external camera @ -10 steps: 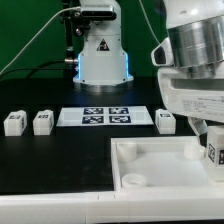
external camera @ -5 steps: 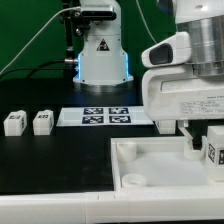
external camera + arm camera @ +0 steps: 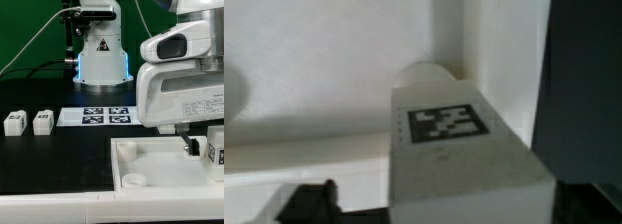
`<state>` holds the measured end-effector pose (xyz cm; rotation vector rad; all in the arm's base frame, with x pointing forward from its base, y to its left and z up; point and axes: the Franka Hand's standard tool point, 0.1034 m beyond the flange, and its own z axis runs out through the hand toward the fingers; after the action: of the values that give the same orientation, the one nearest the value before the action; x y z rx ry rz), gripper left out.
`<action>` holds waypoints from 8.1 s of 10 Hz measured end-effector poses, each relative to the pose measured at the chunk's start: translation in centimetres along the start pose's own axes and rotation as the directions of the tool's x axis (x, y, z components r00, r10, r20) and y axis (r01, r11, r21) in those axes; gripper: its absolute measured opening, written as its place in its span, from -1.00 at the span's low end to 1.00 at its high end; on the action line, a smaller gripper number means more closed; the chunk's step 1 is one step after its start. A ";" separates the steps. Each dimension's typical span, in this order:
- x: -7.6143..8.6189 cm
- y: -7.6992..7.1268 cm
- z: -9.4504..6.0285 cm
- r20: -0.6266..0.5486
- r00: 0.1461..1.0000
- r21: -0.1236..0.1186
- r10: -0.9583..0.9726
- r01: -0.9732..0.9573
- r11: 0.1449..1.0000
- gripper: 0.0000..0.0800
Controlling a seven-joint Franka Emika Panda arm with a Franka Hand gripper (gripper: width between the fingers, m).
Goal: Assemble one leg
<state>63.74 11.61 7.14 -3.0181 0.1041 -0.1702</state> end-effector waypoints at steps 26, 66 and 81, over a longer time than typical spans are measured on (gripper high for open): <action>-1.1 -0.2 0.2 0.001 0.940 0.019 0.340 -0.340 0.940 0.62; -1.4 -0.4 1.7 0.026 0.109 0.019 0.994 -0.994 0.109 -0.30; -1.0 -0.9 -2.5 0.109 -0.290 0.092 0.951 -0.949 -0.300 0.62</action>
Offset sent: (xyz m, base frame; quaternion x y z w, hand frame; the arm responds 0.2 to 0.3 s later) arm 0.0000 0.0000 0.0000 0.0000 0.0000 0.1790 0.9838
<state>62.54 12.24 9.62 -1.6002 2.3454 0.0187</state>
